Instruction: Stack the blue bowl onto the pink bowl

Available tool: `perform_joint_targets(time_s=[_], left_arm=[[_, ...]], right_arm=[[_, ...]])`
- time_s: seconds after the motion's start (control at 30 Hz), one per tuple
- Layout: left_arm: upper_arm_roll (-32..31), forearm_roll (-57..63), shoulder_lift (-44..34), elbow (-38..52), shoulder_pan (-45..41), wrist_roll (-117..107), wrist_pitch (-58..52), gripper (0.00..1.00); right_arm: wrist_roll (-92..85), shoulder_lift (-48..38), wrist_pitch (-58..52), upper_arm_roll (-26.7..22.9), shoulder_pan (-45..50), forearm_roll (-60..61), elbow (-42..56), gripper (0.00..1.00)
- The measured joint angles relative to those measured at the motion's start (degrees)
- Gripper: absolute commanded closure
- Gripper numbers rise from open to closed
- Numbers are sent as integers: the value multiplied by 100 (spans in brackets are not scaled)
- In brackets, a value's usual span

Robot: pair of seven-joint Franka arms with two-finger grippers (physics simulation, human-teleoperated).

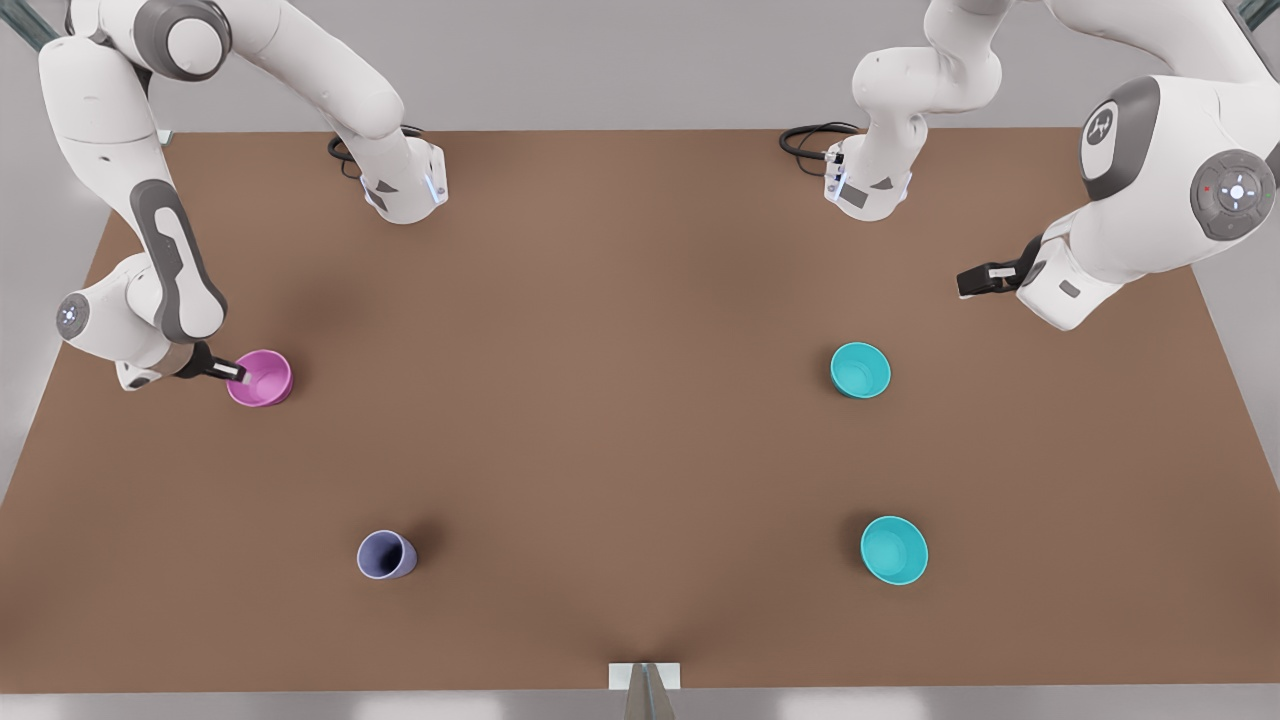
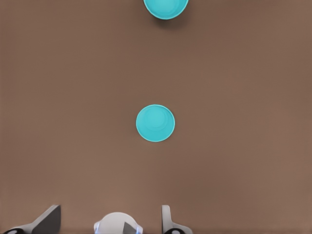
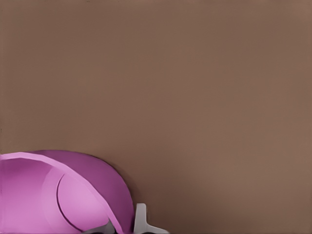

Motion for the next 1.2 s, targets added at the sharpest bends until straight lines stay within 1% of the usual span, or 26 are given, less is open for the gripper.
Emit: perform_joint_targets(time_s=[0.07,0.13,0.17,0.23,0.27,0.3,0.37,0.43,0.47,0.5,0.57,0.6,0.67,0.73,0.77,0.83,0.93,1.03,1.07,1.1,1.17,1.2], left_arm=[[0,-1,-3,2,-2,-7,-5,0],[0,4,-28,4,-5,-13,-9,0],[0,7,-35,2,-7,-16,-21,0],[3,12,-28,-1,-14,-20,-51,0],[6,19,-16,-1,-18,-23,-60,0],[7,24,-8,-3,-19,-25,-69,0],[8,31,-1,-13,-15,-29,-88,0],[8,35,6,-29,-9,-32,-101,0],[8,37,10,-33,-7,-34,-107,0],[8,38,38,-28,-5,-35,-113,0],[2,-12,171,-5,-1,-37,-117,0],[4,-34,263,65,-6,-38,-116,0],[28,28,374,237,-21,-39,-55,0],[57,84,425,272,-5,-38,21,0],[88,101,344,109,-5,-33,99,0],[476,114,182,-154,-327,-25,213,0],[678,71,260,-288,-563,-40,243,0],[787,41,335,-824,-715,-14,394,0],[808,0,356,-1239,-715,7,575,0],[823,-51,471,-1706,-699,55,884,0],[892,-127,833,-2347,-701,210,1714,0],[1033,-208,1008,-2759,-717,348,2225,0]], right_arm=[[-10,-135,-172,352,-15,124,179,79],[-18,-329,-483,905,-4,482,411,79],[-22,-363,-625,1244,4,698,502,79],[13,-381,-845,2078,99,1201,684,79],[89,-362,-919,2348,355,1409,831,79],[211,-349,-941,2487,751,1632,957,79],[568,-275,-828,2591,1626,1995,1143,79],[1004,6,-648,2594,2474,2198,1566,79],[1238,186,-565,2515,2881,2250,1848,79],[1484,417,-496,2238,3435,2286,2249,79],[1995,876,-398,1428,4686,2328,3053,79],[2253,1139,-375,1106,5190,2259,3416,79],[2762,1779,-492,838,5794,1906,4212,79],[3224,2265,-633,766,6123,1511,4669,79],[3437,2465,-685,751,6249,1363,4862,79],[3829,2757,-764,735,6421,1164,5122,79],[4342,2968,-829,620,6613,1010,5262,79],[4776,3033,-859,598,6649,943,5274,79],[4909,3052,-868,596,6651,916,5268,44],[5036,3073,-873,593,6653,885,5261,0],[5269,3084,-883,593,6650,788,5266,0],[5379,3068,-887,594,6635,751,5279,0]])
